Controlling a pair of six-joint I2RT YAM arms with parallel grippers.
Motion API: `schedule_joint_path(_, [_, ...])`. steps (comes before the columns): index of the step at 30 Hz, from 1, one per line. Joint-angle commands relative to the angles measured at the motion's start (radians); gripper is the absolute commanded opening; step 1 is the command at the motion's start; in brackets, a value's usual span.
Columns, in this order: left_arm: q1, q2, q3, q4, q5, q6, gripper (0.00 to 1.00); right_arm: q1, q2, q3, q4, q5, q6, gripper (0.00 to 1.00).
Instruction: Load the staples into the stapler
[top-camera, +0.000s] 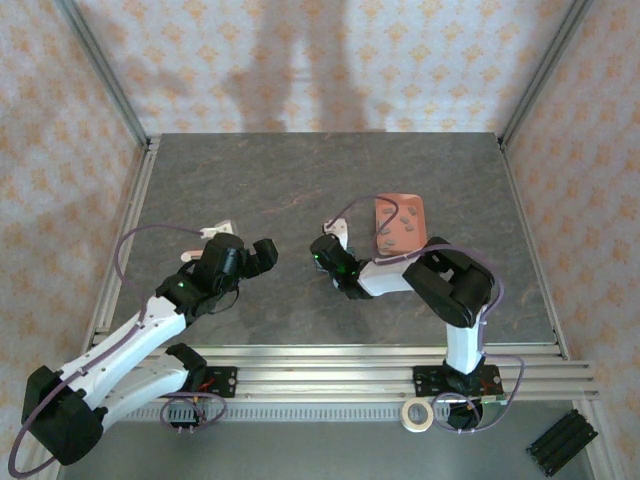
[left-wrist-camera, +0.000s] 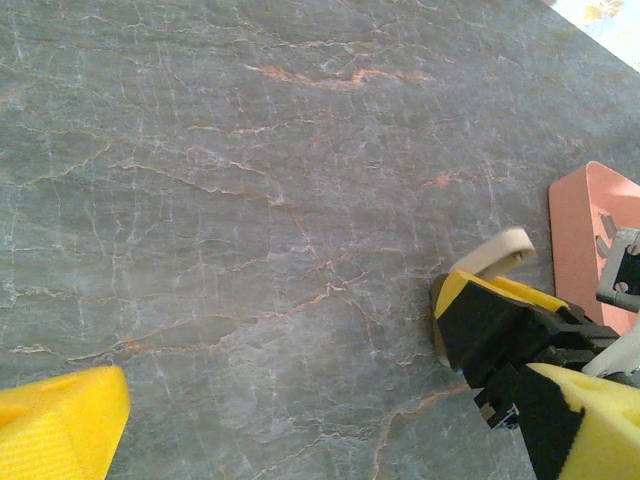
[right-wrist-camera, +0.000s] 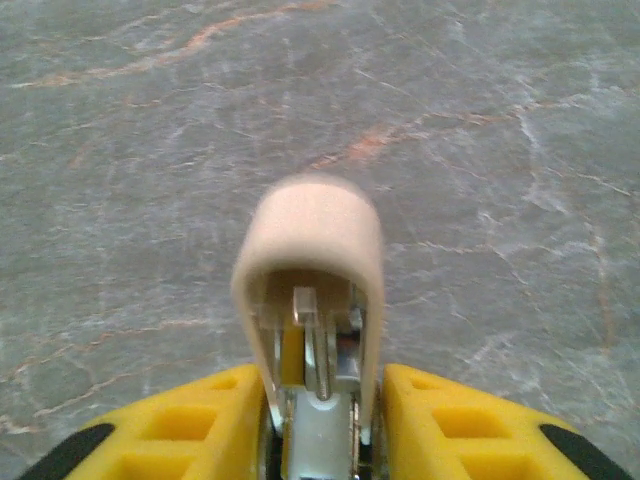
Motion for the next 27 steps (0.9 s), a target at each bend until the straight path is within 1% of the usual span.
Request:
schedule_joint_path(1, [0.009, 0.001, -0.015, -0.011, -0.029, -0.013, 1.0, 0.005, -0.001, 0.017, -0.081, 0.096, 0.058, 0.36])
schedule_joint_path(6, [0.008, -0.016, -0.02, -0.018, -0.027, -0.014, 1.0, 0.006, -0.012, 0.017, -0.098, 0.061, 0.069, 0.42])
schedule_joint_path(11, [0.018, -0.028, -0.016, -0.03, -0.008, -0.023, 1.0, 0.006, -0.064, -0.001, -0.092, 0.015, 0.065, 0.63])
schedule_joint_path(14, [0.043, -0.023, -0.011, -0.052, 0.024, -0.035, 1.0, 0.006, -0.11, -0.022, -0.08, -0.015, 0.066, 0.7])
schedule_joint_path(17, [0.076, -0.012, 0.005, -0.095, 0.067, -0.038, 1.0, 0.006, -0.173, -0.049, -0.072, -0.041, 0.062, 0.73])
schedule_joint_path(21, [0.124, 0.019, 0.048, -0.176, 0.111, -0.036, 1.0, 0.006, -0.271, -0.08, -0.089, -0.064, 0.047, 0.75])
schedule_joint_path(24, [0.166, 0.053, 0.066, -0.199, 0.162, -0.05, 1.0, 0.004, -0.333, -0.07, -0.18, -0.066, 0.052, 0.75])
schedule_joint_path(27, [0.201, 0.08, 0.065, -0.206, 0.187, -0.083, 1.0, -0.01, -0.369, -0.037, -0.309, -0.099, 0.068, 0.75])
